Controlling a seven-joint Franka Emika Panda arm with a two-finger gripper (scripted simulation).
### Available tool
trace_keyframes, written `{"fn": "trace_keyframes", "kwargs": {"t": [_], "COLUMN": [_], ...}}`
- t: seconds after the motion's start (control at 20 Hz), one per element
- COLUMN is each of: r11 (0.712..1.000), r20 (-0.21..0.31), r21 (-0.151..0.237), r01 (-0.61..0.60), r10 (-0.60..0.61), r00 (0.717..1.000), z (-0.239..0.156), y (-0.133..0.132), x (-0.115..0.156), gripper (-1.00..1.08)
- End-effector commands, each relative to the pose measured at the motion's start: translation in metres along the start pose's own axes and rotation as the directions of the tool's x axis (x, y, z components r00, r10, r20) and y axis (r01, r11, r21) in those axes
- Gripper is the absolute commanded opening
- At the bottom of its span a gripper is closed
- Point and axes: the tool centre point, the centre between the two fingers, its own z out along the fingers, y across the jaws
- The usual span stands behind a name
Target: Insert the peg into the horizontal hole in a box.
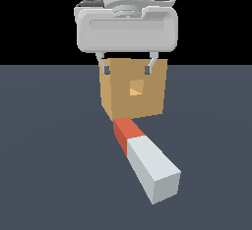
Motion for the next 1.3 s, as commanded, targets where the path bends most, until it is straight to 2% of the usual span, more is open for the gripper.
{"fn": "trace_keyframes", "kwargs": {"t": [0.0,0.55,0.9,1.25], "r11": [1.0,0.998,0.989,0.965], "r20": [0.0,0.002,0.005,0.009], "r21": [0.0,0.001,0.004,0.007], "r01": [0.0,0.055,0.15,0.261], "r10": [0.0,-0.055,-0.15,-0.261], "r00": [1.0,0.998,0.989,0.965], "z": [0.0,0.017,0.046,0.081], "y": [0.0,0.002,0.009,0.021], "x": [0.0,-0.017,-0.046,-0.08], "gripper": [1.0,1.0,1.0,1.0]}}
